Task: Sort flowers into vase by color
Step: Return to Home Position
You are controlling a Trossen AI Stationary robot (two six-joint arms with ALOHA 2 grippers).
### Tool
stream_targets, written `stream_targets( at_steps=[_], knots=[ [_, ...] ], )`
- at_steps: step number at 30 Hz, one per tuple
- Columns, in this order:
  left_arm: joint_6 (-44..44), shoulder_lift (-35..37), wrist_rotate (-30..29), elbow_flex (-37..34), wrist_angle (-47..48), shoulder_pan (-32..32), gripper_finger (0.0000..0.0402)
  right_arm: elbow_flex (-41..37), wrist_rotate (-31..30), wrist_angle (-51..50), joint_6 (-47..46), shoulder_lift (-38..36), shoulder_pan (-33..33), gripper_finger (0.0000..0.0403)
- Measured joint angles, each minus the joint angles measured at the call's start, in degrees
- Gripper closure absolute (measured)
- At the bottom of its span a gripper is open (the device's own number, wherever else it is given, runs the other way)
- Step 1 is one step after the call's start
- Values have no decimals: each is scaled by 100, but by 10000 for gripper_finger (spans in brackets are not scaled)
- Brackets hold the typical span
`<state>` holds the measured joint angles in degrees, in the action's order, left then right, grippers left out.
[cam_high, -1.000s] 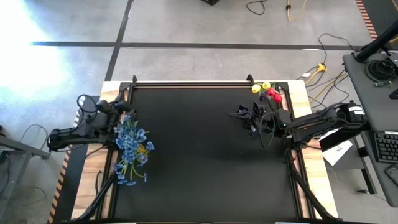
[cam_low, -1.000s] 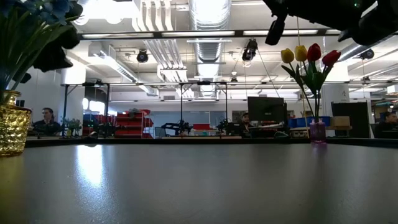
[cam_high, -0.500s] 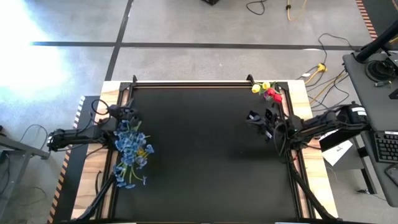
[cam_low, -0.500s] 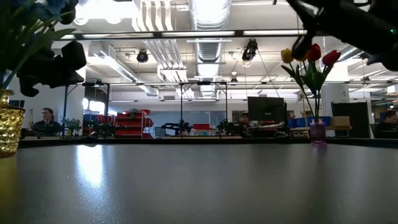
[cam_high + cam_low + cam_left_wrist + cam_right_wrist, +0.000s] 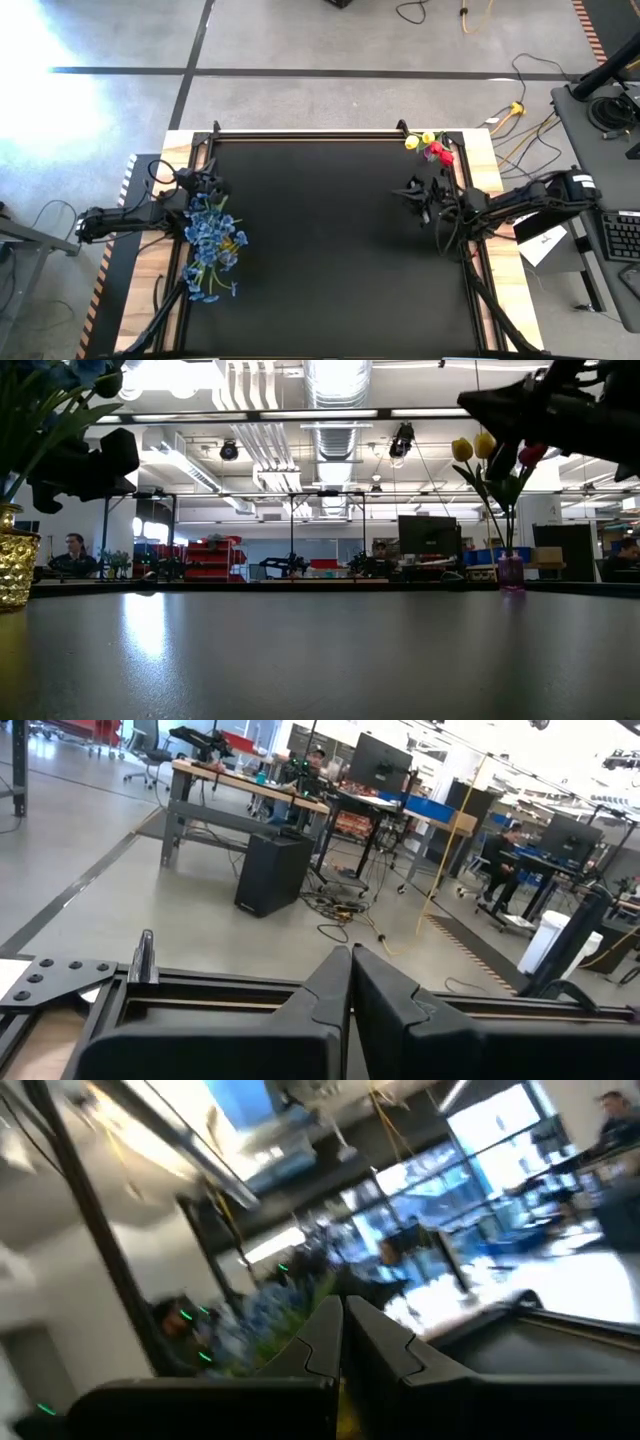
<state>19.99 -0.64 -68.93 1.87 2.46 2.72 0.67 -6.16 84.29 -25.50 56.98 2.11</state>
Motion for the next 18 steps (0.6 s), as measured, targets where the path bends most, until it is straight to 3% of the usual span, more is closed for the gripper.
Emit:
stream_targets(
  at_steps=[5, 10, 18],
  knots=[
    [0, 2, 2, 0, 2, 0, 401, 0, 102, -1746, 503, -773, 54, 390],
    [0, 2, 4, 0, 2, 0, 401, 0, 137, -3748, 260, -1701, 68, 390],
    [0, 2, 9, 0, 4, 0, 401, 0, 174, -5556, 728, -2781, 68, 390]
  ],
)
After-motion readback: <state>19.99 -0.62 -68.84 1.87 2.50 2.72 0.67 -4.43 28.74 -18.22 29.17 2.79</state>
